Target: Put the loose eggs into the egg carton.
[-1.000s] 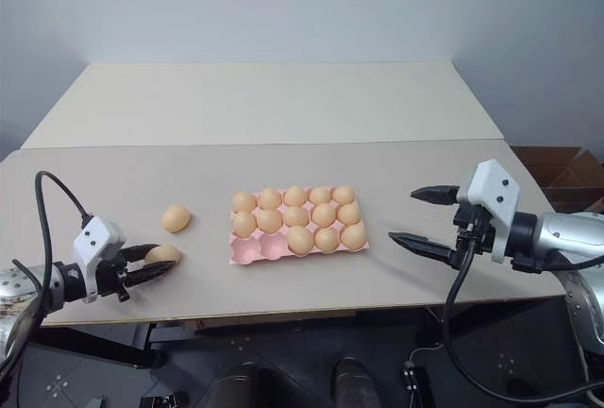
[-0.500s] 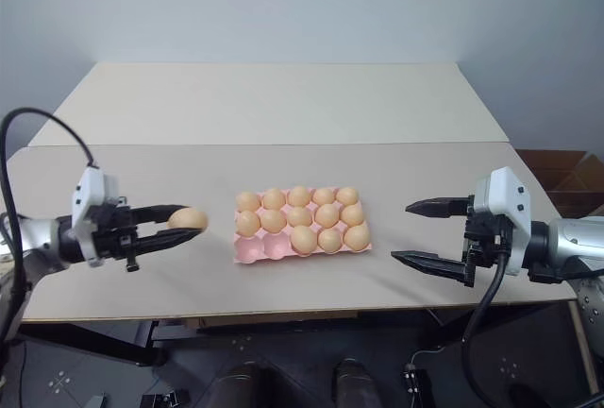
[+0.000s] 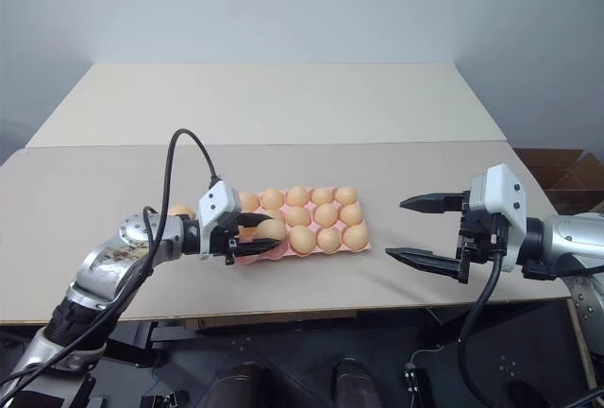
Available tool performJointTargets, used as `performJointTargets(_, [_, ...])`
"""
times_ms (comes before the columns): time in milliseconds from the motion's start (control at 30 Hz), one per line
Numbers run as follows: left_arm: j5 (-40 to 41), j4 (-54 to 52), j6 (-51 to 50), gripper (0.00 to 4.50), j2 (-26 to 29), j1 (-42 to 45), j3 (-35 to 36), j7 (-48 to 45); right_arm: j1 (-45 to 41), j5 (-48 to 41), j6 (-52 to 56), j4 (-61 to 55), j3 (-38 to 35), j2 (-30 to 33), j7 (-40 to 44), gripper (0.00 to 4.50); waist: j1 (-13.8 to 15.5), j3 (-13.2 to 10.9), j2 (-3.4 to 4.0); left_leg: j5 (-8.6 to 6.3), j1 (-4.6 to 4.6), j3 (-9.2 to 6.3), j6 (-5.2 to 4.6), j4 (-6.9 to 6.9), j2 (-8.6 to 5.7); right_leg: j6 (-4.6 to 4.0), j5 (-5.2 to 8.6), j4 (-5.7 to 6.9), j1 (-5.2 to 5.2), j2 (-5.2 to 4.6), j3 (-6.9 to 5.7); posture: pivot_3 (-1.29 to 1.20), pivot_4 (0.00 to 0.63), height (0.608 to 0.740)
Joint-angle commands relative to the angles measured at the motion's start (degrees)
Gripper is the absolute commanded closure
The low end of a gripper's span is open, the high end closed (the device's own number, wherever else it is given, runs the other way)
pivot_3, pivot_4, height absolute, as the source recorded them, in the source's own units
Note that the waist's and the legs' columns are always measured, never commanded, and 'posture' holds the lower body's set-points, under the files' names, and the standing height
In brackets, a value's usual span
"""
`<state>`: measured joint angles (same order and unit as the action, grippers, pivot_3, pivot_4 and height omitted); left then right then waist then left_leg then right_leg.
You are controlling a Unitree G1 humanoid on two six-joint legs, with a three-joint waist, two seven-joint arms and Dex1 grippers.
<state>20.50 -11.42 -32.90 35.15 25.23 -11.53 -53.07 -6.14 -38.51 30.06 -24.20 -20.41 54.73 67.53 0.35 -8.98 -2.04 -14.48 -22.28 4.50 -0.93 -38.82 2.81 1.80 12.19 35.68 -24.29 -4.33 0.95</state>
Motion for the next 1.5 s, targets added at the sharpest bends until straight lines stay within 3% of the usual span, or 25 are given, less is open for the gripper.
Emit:
performJointTargets(33, [2.23, -1.93, -0.33, 0.52, 0.40, 1.26, 2.09, -1.76, 0.27, -1.42, -0.88, -1.88, -2.38, 0.10, -0.58, 0.00, 0.01, 0.00, 0.00, 0.00, 0.00, 0.00, 0.00, 0.00, 0.00, 0.00, 0.00, 0.00, 0.00, -0.01, 0.00, 0.00, 0.150, 0.740])
performJointTargets(100, [3.87, -2.23, -1.11, 0.07, 0.89, 1.45, 4.62, -1.99, 0.50, -1.59, -0.89, -2.02, -2.55, 0.08, -0.70, 0.00, -0.01, 0.00, 0.00, 0.00, -0.02, 0.00, 0.00, 0.00, 0.00, -0.03, -0.02, -0.01, -0.01, -0.01, 0.00, 0.00, 0.150, 0.740])
performJointTargets(233, [7.06, -3.23, -1.37, 0.07, 3.02, 0.63, 10.01, -3.03, 0.27, -1.22, -1.39, -1.54, -1.93, 0.01, -0.46, 0.00, -0.07, 0.00, 0.00, 0.00, 0.01, -0.03, 0.00, 0.00, 0.01, -0.01, -0.01, 0.03, -0.01, 0.01, -0.01, 0.00, 0.150, 0.740])
performJointTargets(367, [10.41, -3.72, 0.70, 0.07, 8.47, -3.39, 19.89, -5.70, -0.67, -1.27, -1.86, -0.29, -1.36, 0.30, 0.87, 0.00, -0.48, 0.00, 0.00, 0.00, 0.02, -0.03, 0.00, 0.02, 0.02, -0.02, 0.01, 0.03, -0.02, 0.00, -0.01, 0.00, 0.150, 0.740])
performJointTargets(600, [10.67, -1.03, 6.48, 0.07, 17.92, -21.01, 40.32, -12.23, -3.78, 0.64, -4.17, 4.35, 1.79, 0.37, 2.79, 0.00, -1.07, -0.01, 0.01, 0.00, 0.06, 0.04, 0.01, 0.06, 0.08, -0.14, 0.11, 0.02, -0.07, -0.04, -0.05, 0.00, 0.150, 0.740])
performJointTargets(700, [12.48, -2.73, 6.54, 0.07, 17.86, -28.98, 47.98, -14.81, -4.89, 1.17, -4.62, 5.48, 2.90, 0.21, 3.32, 0.00, -0.90, -0.01, 0.02, 0.00, 0.06, 0.07, 0.01, 0.07, 0.11, -0.49, 0.33, 0.02, -0.08, -0.08, -0.07, 0.00, 0.150, 0.740])
performJointTargets(833, [12.55, -4.31, 7.39, 0.07, 15.82, -35.84, 52.44, -14.31, -5.72, 1.19, -4.85, 6.08, 3.81, 0.23, 3.46, 0.00, -0.14, -0.02, 0.03, -0.01, 0.06, 0.10, 0.02, 0.06, 0.10, -0.54, 0.35, 0.03, -0.09, -0.14, -0.08, 0.00, 0.150, 0.740])
performJointTargets(1000, [13.45, -4.23, 8.11, 0.07, 14.75, -38.17, 53.50, -13.92, -5.70, 1.20, -5.06, 6.38, 4.00, 0.62, 4.08, 0.00, 0.37, -0.02, 0.03, -0.01, 0.06, 0.14, 0.03, 0.06, 0.13, -0.54, 0.37, 0.03, -0.11, -0.13, -0.09, 0.00, 0.150, 0.740])
performJointTargets(1133, [12.54, -3.12, 8.46, 0.07, 14.55, -34.92, 49.90, -10.94, -5.95, 1.81, -4.35, 6.27, 3.76, 0.54, 2.11, 0.00, 0.38, -0.02, 0.03, -0.01, 0.05, 0.14, 0.03, 0.06, 0.12, -0.54, 0.37, 0.03, -0.11, -0.13, -0.10, 0.00, 0.150, 0.740])
performJointTargets(1400, [7.66, 2.09, 4.11, 0.07, 14.33, -22.69, 36.96, -0.64, -5.12, 1.75, -3.37, 4.64, 2.97, 0.60, -1.45, 0.00, 0.27, -0.02, 0.02, -0.01, 0.06, 0.17, 0.02, 0.07, 0.10, -0.73, 0.20, 0.07, -0.08, -0.09, -0.07, 0.00, 0.150, 0.740])
performJointTargets(1500, [4.43, 6.21, 2.18, 0.07, 13.59, -17.42, 31.94, 3.80, -4.41, 1.29, -3.28, 3.89, 2.23, 0.81, -1.72, 0.00, 0.23, -0.02, 0.02, -0.01, 0.05, 0.16, 0.02, 0.07, 0.09, -0.33, -0.04, 0.07, -0.09, -0.06, -0.07, 0.00, 0.150, 0.740])
